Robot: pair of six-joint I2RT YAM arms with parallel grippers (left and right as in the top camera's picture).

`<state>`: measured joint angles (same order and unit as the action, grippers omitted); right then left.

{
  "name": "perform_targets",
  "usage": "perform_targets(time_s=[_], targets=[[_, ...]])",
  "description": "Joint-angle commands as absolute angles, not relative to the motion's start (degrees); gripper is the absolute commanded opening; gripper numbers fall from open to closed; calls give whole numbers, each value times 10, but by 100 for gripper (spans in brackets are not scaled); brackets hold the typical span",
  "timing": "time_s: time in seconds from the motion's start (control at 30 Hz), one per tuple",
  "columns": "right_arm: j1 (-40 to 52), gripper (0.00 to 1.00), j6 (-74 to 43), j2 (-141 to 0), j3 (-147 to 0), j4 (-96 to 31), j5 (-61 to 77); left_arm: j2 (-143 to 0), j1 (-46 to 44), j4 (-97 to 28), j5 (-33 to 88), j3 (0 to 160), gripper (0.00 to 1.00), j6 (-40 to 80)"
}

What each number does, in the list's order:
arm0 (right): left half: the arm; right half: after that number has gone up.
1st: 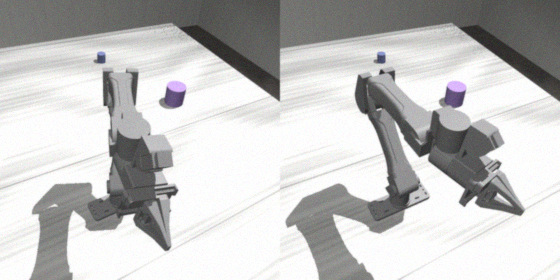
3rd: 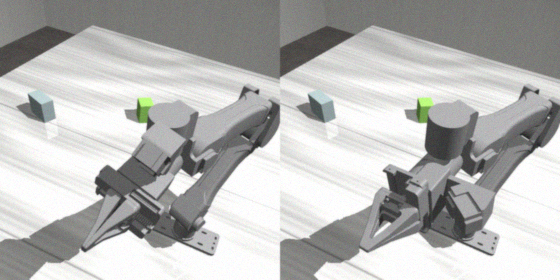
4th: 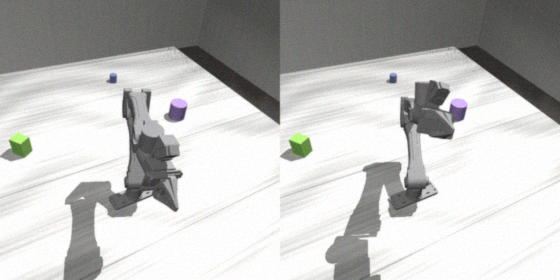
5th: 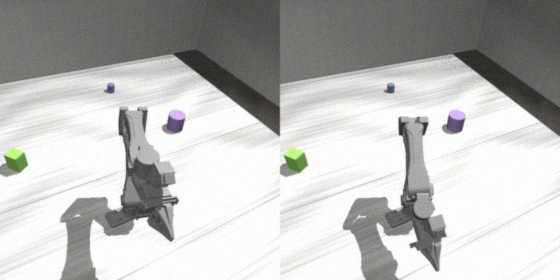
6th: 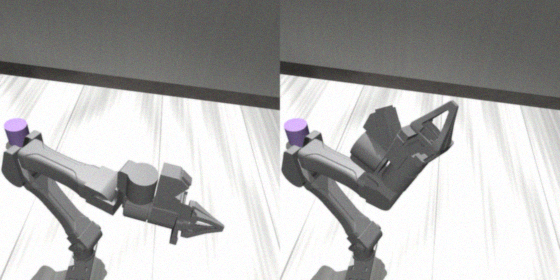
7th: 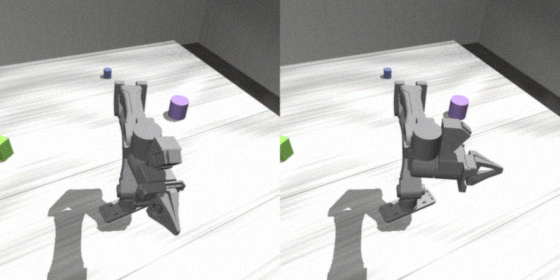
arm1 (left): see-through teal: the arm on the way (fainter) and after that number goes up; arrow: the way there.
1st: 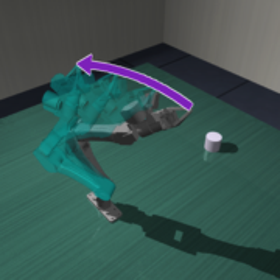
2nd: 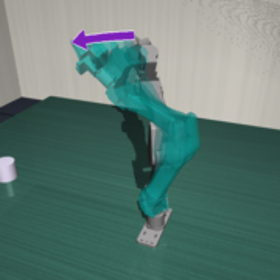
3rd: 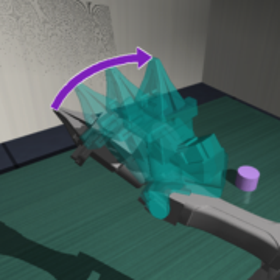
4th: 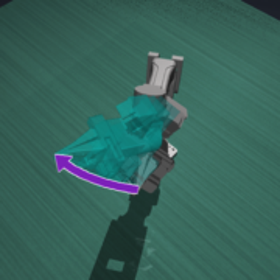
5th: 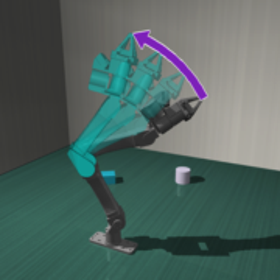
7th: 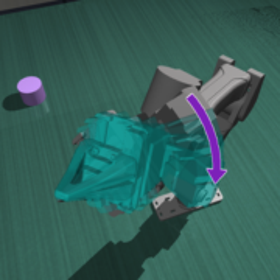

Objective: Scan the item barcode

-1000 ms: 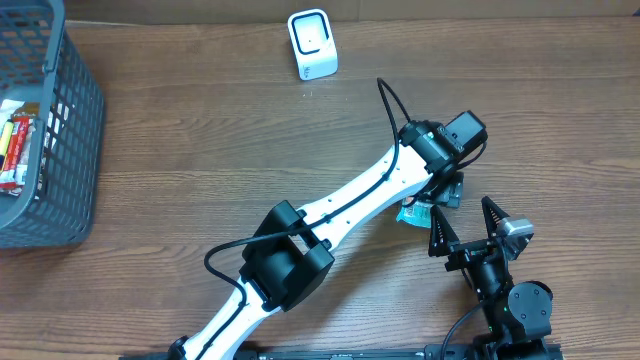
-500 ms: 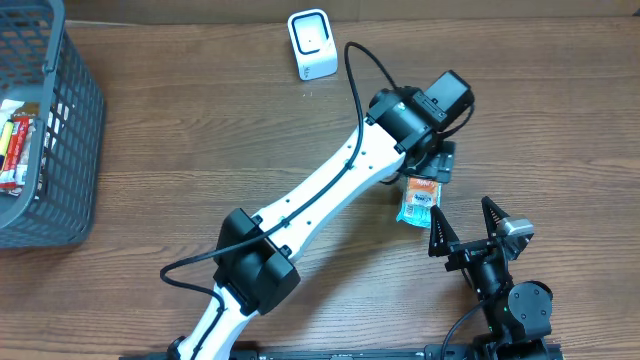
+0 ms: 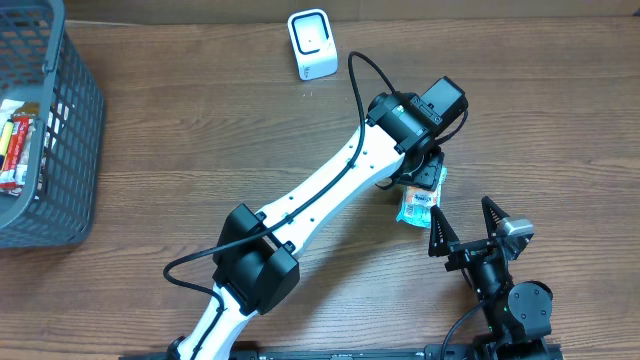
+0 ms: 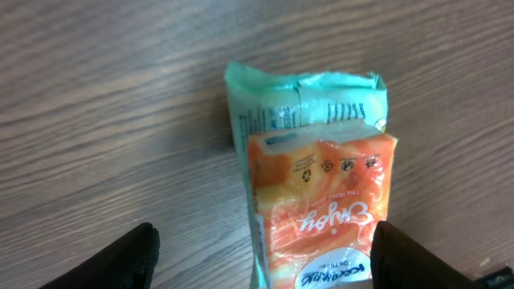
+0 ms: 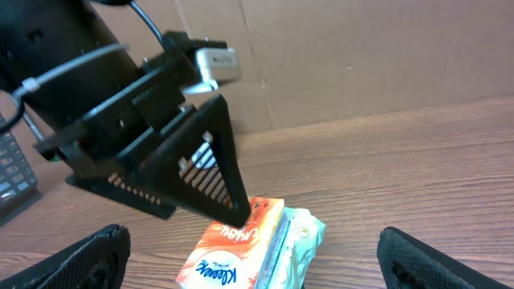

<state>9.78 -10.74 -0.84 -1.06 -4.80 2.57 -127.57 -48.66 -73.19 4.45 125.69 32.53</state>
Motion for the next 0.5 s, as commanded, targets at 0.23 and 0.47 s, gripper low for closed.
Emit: perform_targets(time_s=[0.23,0.47], targets=[[96,100,-111,-2,-4,-46,22,-1272,-489,-684,90,1177,64,308],[96,100,-111,-2,-4,-46,22,-1272,-488,-681,91,1174,54,308]])
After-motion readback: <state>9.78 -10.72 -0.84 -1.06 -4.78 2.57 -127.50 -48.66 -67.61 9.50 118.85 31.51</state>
